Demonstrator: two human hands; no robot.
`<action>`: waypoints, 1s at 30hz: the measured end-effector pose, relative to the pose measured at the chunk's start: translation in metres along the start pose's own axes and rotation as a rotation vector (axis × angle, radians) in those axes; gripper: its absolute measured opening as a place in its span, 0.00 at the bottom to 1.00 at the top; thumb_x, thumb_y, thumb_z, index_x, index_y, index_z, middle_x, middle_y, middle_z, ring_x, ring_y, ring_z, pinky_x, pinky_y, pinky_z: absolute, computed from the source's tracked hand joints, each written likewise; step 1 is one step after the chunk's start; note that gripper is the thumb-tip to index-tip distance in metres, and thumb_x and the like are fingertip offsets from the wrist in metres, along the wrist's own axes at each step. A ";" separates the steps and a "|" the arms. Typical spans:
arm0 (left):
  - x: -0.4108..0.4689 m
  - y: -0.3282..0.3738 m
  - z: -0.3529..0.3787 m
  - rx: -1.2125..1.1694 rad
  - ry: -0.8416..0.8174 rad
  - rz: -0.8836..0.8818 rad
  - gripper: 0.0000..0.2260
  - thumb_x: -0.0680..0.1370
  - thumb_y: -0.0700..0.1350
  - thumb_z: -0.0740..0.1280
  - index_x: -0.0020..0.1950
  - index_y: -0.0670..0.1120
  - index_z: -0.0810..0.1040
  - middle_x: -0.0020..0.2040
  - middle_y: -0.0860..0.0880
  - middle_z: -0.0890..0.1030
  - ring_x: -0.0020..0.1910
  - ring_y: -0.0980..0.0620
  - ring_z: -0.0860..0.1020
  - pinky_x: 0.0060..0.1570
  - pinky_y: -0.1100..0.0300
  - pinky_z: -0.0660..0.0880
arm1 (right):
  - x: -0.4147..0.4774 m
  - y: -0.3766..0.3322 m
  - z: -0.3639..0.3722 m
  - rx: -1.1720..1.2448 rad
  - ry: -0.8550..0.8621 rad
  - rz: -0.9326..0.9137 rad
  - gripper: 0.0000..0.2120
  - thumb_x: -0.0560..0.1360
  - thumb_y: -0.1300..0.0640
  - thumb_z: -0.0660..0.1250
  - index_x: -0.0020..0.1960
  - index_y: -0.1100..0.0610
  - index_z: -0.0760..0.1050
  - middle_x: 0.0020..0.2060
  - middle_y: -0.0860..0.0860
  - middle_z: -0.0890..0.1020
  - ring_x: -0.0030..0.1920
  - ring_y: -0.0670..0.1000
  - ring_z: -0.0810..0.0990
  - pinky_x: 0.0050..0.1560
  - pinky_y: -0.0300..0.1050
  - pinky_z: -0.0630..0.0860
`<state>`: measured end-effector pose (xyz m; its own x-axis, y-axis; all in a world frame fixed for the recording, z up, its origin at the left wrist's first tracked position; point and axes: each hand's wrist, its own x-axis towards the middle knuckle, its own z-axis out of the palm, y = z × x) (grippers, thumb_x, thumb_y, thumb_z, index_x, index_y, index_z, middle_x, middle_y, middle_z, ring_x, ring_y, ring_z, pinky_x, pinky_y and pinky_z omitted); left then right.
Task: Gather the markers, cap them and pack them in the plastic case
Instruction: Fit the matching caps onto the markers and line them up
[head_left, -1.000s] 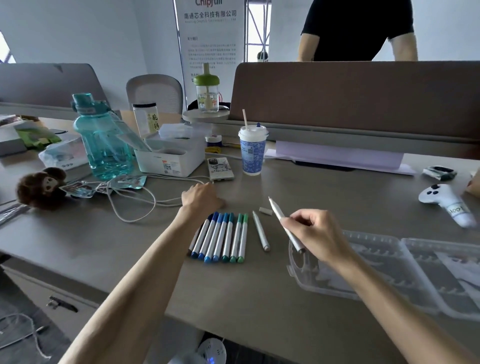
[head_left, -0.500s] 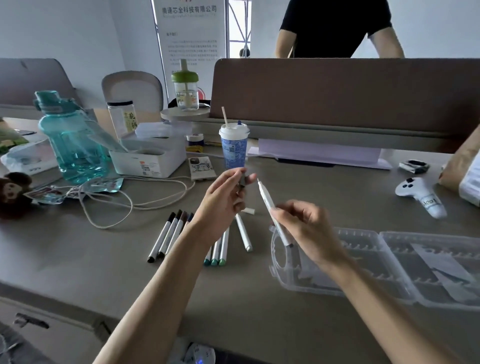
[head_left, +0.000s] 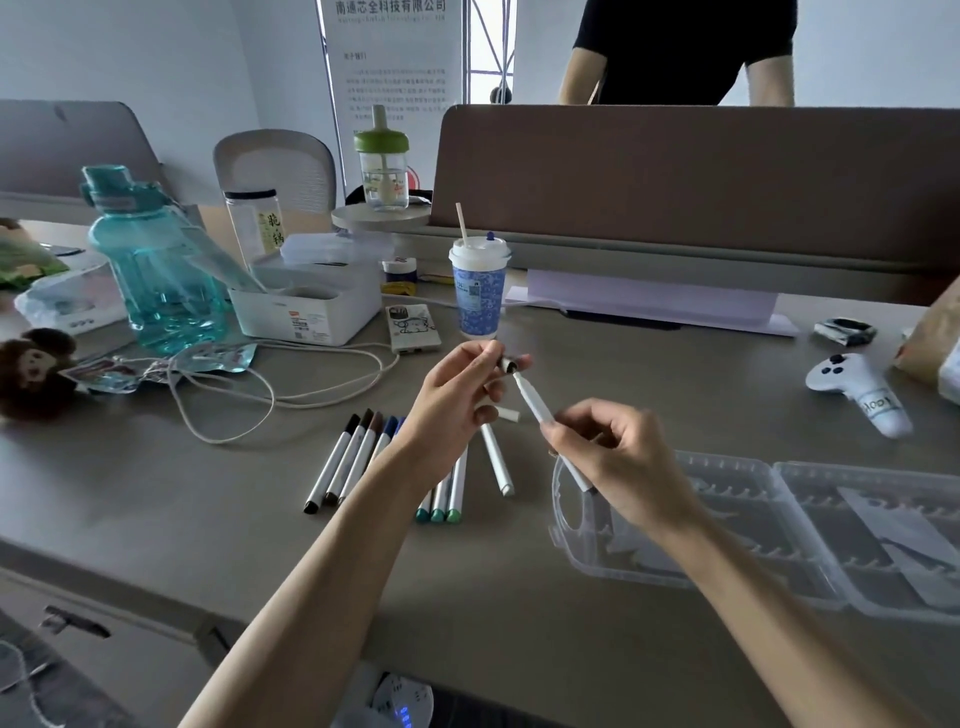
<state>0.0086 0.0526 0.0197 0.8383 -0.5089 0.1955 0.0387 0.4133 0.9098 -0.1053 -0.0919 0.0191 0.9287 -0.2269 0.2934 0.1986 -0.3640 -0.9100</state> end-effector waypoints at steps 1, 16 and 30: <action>0.000 0.000 0.000 0.016 -0.003 0.013 0.05 0.78 0.48 0.64 0.46 0.48 0.73 0.49 0.45 0.83 0.34 0.56 0.69 0.33 0.63 0.60 | 0.001 0.000 0.000 0.010 0.003 0.012 0.08 0.75 0.55 0.72 0.39 0.56 0.82 0.26 0.46 0.77 0.27 0.45 0.72 0.28 0.37 0.67; -0.002 -0.004 0.000 0.321 0.085 0.094 0.09 0.79 0.44 0.65 0.53 0.38 0.78 0.44 0.44 0.83 0.31 0.55 0.69 0.31 0.63 0.63 | 0.003 -0.005 -0.004 0.247 -0.119 0.284 0.11 0.74 0.54 0.72 0.47 0.63 0.84 0.40 0.60 0.84 0.35 0.49 0.81 0.41 0.42 0.76; -0.005 -0.003 -0.003 0.382 -0.029 0.092 0.08 0.80 0.42 0.65 0.55 0.41 0.78 0.47 0.42 0.85 0.31 0.54 0.71 0.29 0.66 0.67 | 0.001 -0.004 0.010 0.308 -0.011 0.303 0.05 0.70 0.62 0.75 0.44 0.62 0.83 0.36 0.56 0.85 0.37 0.51 0.83 0.41 0.42 0.81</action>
<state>0.0061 0.0563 0.0149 0.8130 -0.5061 0.2880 -0.2460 0.1499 0.9576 -0.1016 -0.0819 0.0203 0.9624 -0.2716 -0.0020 -0.0007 0.0050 -1.0000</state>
